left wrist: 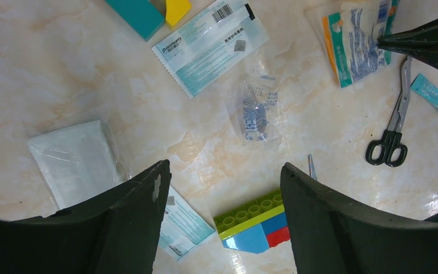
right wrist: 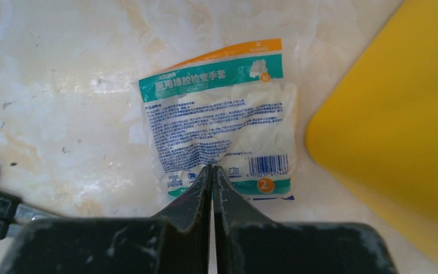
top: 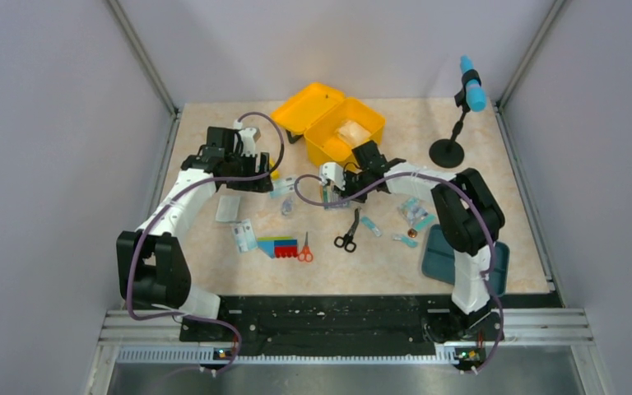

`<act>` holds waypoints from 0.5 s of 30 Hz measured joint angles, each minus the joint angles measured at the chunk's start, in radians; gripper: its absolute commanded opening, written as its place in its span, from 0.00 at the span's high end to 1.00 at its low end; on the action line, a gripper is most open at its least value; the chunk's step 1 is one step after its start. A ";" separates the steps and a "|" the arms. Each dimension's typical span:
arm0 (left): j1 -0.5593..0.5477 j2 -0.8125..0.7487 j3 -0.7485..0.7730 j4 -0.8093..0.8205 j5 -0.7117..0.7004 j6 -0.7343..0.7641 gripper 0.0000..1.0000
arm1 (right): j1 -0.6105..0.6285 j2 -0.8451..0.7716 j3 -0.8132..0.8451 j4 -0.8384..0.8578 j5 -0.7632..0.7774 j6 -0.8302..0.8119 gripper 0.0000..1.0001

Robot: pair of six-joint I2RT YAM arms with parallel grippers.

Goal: Organize the medicine kit

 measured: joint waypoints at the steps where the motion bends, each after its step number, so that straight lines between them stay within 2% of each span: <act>1: 0.000 0.000 0.000 0.000 0.000 0.000 0.25 | 0.000 -0.006 -0.006 0.000 -0.001 -0.005 1.00; 11: 0.000 0.002 0.000 0.010 0.003 -0.002 0.25 | 0.000 -0.146 -0.029 -0.192 -0.073 -0.018 1.00; 12: 0.000 0.002 0.000 0.013 0.003 -0.004 0.25 | 0.000 -0.159 -0.023 -0.208 -0.082 -0.012 0.97; 15: 0.000 0.003 0.000 0.018 0.004 -0.008 0.25 | 0.000 -0.184 0.002 -0.221 -0.100 0.016 0.72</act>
